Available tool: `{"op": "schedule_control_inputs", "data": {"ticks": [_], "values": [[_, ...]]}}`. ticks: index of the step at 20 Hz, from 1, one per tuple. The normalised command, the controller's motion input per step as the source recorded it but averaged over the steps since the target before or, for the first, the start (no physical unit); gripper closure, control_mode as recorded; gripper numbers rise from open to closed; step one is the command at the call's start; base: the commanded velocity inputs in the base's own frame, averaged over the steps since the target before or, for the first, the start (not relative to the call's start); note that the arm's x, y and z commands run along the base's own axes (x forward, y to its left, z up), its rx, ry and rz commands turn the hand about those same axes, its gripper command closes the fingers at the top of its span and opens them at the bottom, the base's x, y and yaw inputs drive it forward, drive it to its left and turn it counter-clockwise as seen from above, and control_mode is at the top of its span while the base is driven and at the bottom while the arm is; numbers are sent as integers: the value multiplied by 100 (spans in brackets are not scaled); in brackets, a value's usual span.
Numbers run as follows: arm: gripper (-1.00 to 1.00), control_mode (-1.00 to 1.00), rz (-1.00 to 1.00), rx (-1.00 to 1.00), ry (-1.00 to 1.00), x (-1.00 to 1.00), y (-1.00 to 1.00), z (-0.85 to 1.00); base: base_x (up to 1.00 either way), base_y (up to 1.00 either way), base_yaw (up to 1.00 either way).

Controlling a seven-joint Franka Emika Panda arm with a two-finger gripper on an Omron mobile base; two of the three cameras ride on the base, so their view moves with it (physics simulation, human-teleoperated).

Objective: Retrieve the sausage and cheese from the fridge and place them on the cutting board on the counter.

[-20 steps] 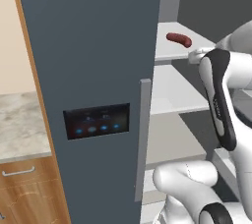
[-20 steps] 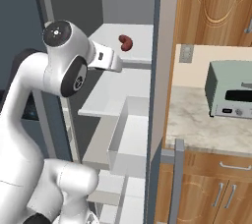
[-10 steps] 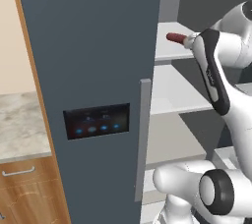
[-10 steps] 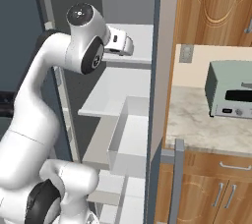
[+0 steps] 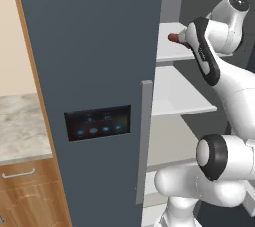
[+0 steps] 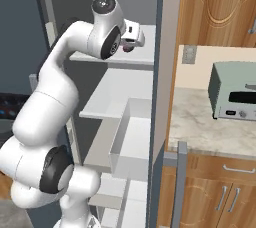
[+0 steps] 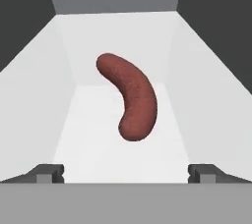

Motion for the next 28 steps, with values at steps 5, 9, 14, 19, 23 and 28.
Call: {"op": "schedule_control_inputs", "data": {"ticks": [5,9,14,19,23,28], "values": [[-100,-100,10,-3,5,70,-12,-19,0,0,0],[-100,-100,7,-4,1,65,-7,-17,0,0,0],[-100,-100,1,-8,9,37,-7,-25,0,0,0],[-100,-100,0,-12,2,11,0,-45,0,0,0],[100,-100,0,-10,0,-19,0,-59,0,0,0],[100,-100,0,-1,0,-36,2,-61,0,0,0]]}}
